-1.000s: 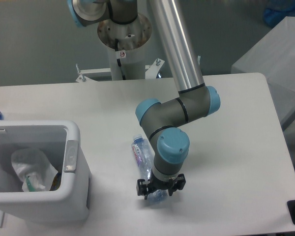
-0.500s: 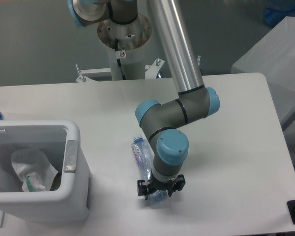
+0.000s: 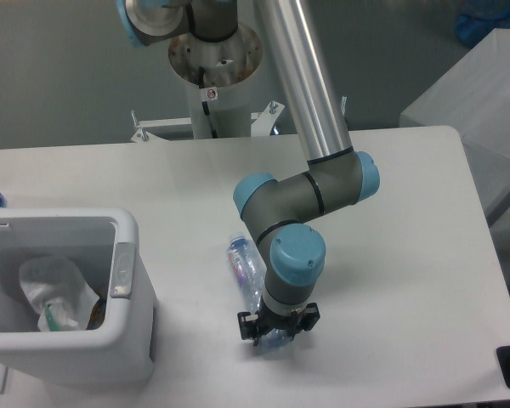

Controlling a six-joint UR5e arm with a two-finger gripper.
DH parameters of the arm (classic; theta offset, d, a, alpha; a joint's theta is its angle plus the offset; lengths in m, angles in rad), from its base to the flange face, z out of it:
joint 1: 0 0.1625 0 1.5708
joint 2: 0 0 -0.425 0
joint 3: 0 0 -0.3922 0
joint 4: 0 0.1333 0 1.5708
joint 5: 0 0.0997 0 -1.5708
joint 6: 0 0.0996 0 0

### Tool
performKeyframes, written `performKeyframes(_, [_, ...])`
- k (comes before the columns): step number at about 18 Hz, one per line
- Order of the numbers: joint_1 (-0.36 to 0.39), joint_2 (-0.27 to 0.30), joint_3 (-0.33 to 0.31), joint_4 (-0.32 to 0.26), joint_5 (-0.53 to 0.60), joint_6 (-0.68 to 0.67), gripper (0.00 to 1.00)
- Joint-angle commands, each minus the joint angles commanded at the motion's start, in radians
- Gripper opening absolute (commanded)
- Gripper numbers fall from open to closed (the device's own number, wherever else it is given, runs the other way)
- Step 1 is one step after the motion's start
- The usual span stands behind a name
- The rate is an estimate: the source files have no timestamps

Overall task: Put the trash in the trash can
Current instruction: 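Lower the gripper around the bottle and close on it, then lift the bottle and carry it over the trash bin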

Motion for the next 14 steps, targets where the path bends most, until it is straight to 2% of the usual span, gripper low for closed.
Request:
performKeyframes(9, [-0.003, 0.011, -0.008, -0.002, 0.008, 0.0, 0.63])
performKeyframes(12, [-0.003, 0.041, 0.003, 0.005, 0.023, 0.0, 0.63])
performKeyframes(14, [-0.003, 0.081, 0.041, 0.008, 0.055, 0.002, 0.63])
